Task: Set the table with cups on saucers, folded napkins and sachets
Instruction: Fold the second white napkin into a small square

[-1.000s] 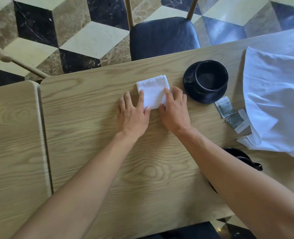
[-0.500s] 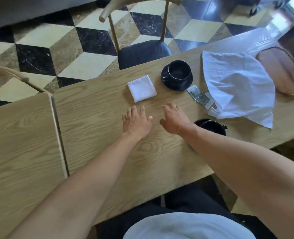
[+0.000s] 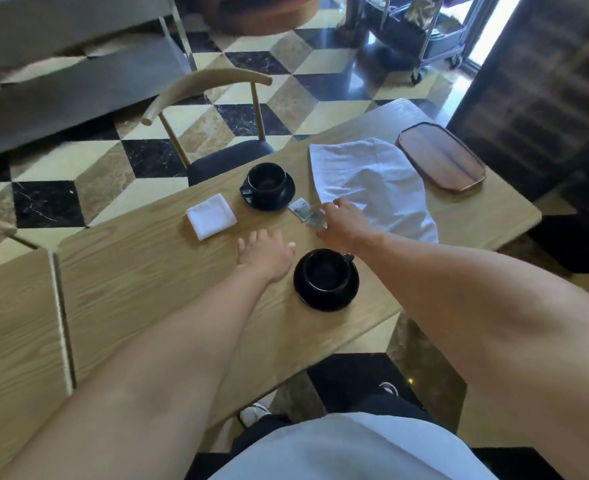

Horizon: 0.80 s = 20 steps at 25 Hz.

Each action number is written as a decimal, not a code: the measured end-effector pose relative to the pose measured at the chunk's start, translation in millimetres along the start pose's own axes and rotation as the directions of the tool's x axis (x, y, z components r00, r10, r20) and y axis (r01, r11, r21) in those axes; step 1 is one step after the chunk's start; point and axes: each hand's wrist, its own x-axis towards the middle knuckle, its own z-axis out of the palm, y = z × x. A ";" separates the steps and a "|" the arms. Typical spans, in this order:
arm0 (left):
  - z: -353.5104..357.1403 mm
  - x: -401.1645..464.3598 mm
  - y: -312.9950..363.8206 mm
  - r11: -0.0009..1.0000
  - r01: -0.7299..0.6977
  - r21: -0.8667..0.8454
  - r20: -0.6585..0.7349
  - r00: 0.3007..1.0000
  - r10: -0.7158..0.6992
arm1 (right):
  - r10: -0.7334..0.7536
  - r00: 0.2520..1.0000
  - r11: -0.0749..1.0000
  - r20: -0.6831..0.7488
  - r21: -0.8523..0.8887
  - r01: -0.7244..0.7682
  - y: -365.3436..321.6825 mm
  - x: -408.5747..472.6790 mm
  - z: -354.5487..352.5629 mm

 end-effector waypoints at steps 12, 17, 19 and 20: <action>25.1 23.9 165.4 0.984 0.114 -0.138 -0.045 0.992 -0.121 | 0.128 0.976 0.987 0.177 -0.120 -0.108 258.0 -24.8 -1.0; 35.0 65.3 147.7 0.863 0.254 -0.437 -0.001 0.959 -0.283 | 0.166 0.962 0.986 0.215 -0.007 -0.168 276.4 -0.7 19.7; 36.3 94.1 142.0 0.802 0.278 -0.529 0.037 0.951 -0.306 | 0.243 0.949 0.965 0.199 0.049 -0.257 284.2 13.6 22.1; 40.1 107.5 139.4 0.801 0.286 -0.526 0.063 0.952 -0.298 | 0.296 0.935 0.947 0.196 0.067 -0.314 288.6 20.4 25.3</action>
